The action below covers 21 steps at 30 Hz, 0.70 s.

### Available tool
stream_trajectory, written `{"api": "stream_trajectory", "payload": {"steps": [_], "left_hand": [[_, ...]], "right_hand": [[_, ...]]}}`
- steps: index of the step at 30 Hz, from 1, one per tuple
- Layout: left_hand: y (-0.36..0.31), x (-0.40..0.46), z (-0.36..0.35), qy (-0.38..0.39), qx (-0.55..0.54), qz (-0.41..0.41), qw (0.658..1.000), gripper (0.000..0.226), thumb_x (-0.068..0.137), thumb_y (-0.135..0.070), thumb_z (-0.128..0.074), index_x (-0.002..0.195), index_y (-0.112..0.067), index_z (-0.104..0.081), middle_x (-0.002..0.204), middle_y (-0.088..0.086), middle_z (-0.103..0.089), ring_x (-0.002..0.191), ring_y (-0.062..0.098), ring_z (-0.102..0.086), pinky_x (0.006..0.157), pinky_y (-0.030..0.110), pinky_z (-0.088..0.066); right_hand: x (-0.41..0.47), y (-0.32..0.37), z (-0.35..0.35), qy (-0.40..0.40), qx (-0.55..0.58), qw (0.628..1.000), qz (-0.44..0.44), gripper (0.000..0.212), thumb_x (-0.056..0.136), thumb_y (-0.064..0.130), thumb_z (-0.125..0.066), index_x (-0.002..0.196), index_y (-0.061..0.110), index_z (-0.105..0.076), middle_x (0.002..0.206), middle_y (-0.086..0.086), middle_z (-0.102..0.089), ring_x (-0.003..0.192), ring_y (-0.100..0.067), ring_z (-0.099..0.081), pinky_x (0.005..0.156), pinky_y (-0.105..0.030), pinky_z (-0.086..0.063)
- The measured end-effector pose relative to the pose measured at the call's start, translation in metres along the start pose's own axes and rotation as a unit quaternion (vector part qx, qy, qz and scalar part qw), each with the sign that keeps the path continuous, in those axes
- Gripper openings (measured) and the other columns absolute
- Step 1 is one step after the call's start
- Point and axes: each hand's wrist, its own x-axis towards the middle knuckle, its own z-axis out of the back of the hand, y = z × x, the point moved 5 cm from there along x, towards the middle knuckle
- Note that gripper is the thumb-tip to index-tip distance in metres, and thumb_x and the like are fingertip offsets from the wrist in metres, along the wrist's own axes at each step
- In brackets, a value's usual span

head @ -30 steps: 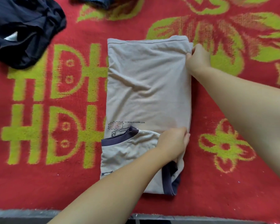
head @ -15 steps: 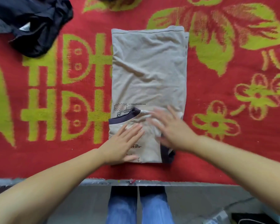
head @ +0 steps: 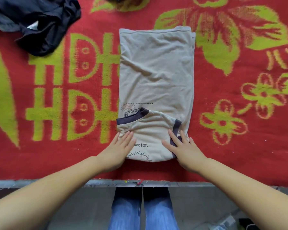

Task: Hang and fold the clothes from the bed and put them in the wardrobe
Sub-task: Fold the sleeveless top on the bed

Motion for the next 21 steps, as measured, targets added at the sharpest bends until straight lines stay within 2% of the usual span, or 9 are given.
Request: {"api": "stream_trajectory", "payload": {"steps": [2,3,5,7,9,14,16,17,21], "left_hand": [[-0.001,-0.011,0.014,0.142,-0.122,0.002,0.982,0.069,0.085,0.000,-0.029,0.152,-0.009,-0.016,0.159,0.013,0.000,0.147,0.026,0.005,0.117,0.037,0.005],[0.000,-0.015,0.022,0.225,-0.205,0.006,0.953,0.065,0.088,-0.003,-0.032,0.152,-0.011,-0.021,0.160,0.009,-0.006,0.148,0.022,-0.004,0.119,0.031,0.001],[0.010,-0.014,0.044,0.255,-0.324,0.009,0.911,0.048,0.085,-0.015,-0.037,0.130,-0.007,-0.052,0.140,0.007,-0.050,0.128,0.016,-0.046,0.110,0.031,-0.032],[0.033,-0.005,0.065,0.235,-0.412,0.042,0.879,0.029,0.080,-0.024,-0.046,0.091,-0.002,-0.062,0.087,0.003,-0.062,0.076,0.009,-0.056,0.075,0.029,-0.042],[0.062,0.010,0.088,0.189,-0.486,0.103,0.847,0.033,0.068,-0.033,-0.055,0.080,-0.004,-0.061,0.075,0.003,-0.056,0.069,0.013,-0.048,0.066,0.028,-0.036],[0.112,0.053,0.110,-0.021,-0.750,0.232,0.619,0.023,0.092,-0.022,-0.057,0.111,-0.009,-0.061,0.074,-0.001,-0.066,0.055,0.006,-0.057,0.054,0.019,-0.047],[0.117,0.066,0.096,-0.072,-0.769,0.294,0.564,0.032,0.094,-0.040,-0.053,0.110,-0.014,-0.061,0.076,-0.002,-0.066,0.056,0.007,-0.057,0.057,0.023,-0.045],[0.116,0.070,0.087,-0.096,-0.752,0.326,0.565,0.035,0.093,-0.045,-0.052,0.109,-0.015,-0.061,0.081,-0.002,-0.067,0.063,0.008,-0.060,0.061,0.025,-0.046],[0.105,0.069,0.070,-0.281,-0.550,0.380,0.688,0.017,0.098,-0.024,-0.050,0.089,-0.010,-0.053,0.074,-0.002,-0.054,0.071,0.015,-0.048,0.061,0.029,-0.034]], "right_hand": [[-0.014,0.001,0.003,0.095,0.096,0.991,0.018,0.069,0.094,0.009,-0.037,0.152,0.037,-0.013,0.161,-0.002,0.010,0.147,-0.036,0.004,0.116,-0.056,-0.011],[-0.020,0.001,0.010,0.126,0.166,0.977,0.031,0.066,0.092,0.008,-0.036,0.150,0.037,-0.023,0.162,0.000,-0.001,0.148,-0.029,-0.005,0.117,-0.052,-0.013],[-0.027,-0.007,0.033,0.149,0.302,0.941,0.043,0.050,0.088,0.004,-0.038,0.129,0.028,-0.053,0.138,0.000,-0.050,0.125,-0.005,-0.048,0.105,-0.028,-0.038],[-0.026,-0.023,0.063,0.124,0.412,0.903,0.020,0.029,0.085,-0.001,-0.040,0.087,0.018,-0.062,0.079,0.004,-0.059,0.066,-0.005,-0.055,0.065,-0.023,-0.045],[-0.015,-0.048,0.090,0.036,0.506,0.861,-0.037,0.027,0.083,-0.003,-0.043,0.064,0.014,-0.053,0.054,-0.001,-0.047,0.049,-0.015,-0.043,0.049,-0.027,-0.034],[0.044,-0.099,0.109,-0.149,0.647,0.731,-0.158,0.017,0.090,0.015,-0.053,0.074,0.017,-0.058,0.063,0.005,-0.057,0.058,-0.010,-0.052,0.049,-0.021,-0.035],[0.065,-0.107,0.104,-0.195,0.631,0.730,-0.177,0.012,0.091,0.027,-0.058,0.087,0.018,-0.062,0.076,0.006,-0.061,0.070,-0.009,-0.055,0.058,-0.024,-0.039],[0.071,-0.108,0.100,-0.210,0.609,0.742,-0.186,0.015,0.090,0.030,-0.061,0.093,0.016,-0.063,0.081,0.005,-0.060,0.072,-0.010,-0.054,0.060,-0.026,-0.039],[0.069,-0.106,0.096,-0.333,0.506,0.764,-0.221,0.007,0.091,0.016,-0.057,0.090,0.009,-0.056,0.084,-0.004,-0.056,0.080,-0.018,-0.049,0.064,-0.027,-0.027]]}}
